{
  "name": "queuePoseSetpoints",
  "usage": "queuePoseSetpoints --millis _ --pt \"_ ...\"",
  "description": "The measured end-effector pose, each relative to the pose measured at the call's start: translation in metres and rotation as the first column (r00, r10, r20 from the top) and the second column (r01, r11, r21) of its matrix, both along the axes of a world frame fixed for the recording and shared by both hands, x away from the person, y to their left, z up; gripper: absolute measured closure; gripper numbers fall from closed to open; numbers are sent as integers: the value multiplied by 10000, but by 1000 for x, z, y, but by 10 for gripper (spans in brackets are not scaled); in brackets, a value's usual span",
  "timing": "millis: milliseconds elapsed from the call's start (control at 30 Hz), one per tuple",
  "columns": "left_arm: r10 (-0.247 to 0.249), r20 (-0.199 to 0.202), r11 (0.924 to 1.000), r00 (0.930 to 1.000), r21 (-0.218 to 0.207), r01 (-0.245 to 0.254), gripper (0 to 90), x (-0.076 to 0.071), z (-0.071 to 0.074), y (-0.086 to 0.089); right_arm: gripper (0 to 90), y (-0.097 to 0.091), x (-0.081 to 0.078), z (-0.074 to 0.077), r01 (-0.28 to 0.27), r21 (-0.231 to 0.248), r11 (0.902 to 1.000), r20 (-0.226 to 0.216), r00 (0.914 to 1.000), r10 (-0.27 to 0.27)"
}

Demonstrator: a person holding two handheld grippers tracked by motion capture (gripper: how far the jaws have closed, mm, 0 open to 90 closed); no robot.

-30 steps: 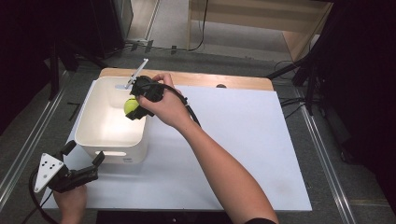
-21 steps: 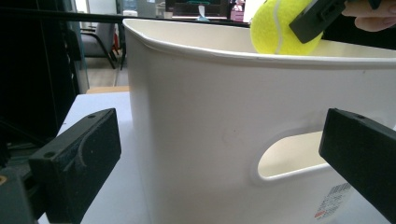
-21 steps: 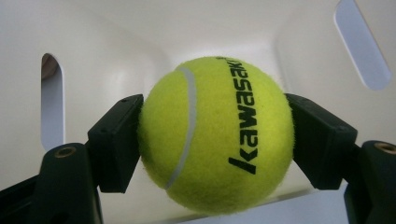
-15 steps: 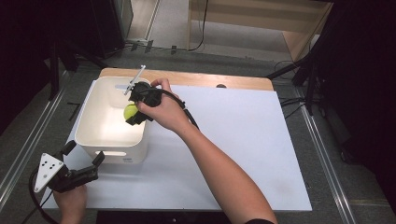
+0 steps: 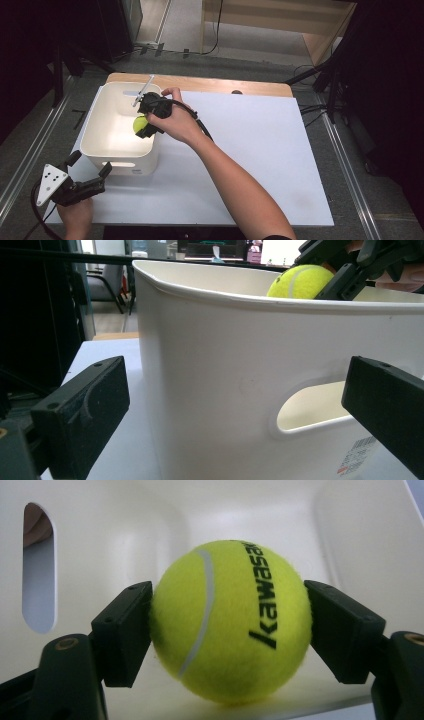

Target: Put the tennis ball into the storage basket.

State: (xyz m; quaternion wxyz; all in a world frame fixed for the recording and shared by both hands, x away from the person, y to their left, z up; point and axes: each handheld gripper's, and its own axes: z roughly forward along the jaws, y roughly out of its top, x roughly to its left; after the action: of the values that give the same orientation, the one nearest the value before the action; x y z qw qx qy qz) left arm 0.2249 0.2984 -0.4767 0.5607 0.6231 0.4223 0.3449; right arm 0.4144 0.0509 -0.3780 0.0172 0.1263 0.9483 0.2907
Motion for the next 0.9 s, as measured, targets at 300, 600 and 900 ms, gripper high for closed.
queuePoseSetpoints --millis 300,600,900 --pt "28 2 10000 10000 -39 -28 0 0 0 0 109 -9 -4 9 43 251 9997 378 9993 -52" --pt "11 6 10000 10000 2 -11 0 0 0 0 16 -31 -9 23 243 1001 9947 601 9977 -304" --pt "11 -7 10000 10000 40 -11 0 0 0 -1 0 -50 -11 25 436 1254 9911 782 9955 -537"
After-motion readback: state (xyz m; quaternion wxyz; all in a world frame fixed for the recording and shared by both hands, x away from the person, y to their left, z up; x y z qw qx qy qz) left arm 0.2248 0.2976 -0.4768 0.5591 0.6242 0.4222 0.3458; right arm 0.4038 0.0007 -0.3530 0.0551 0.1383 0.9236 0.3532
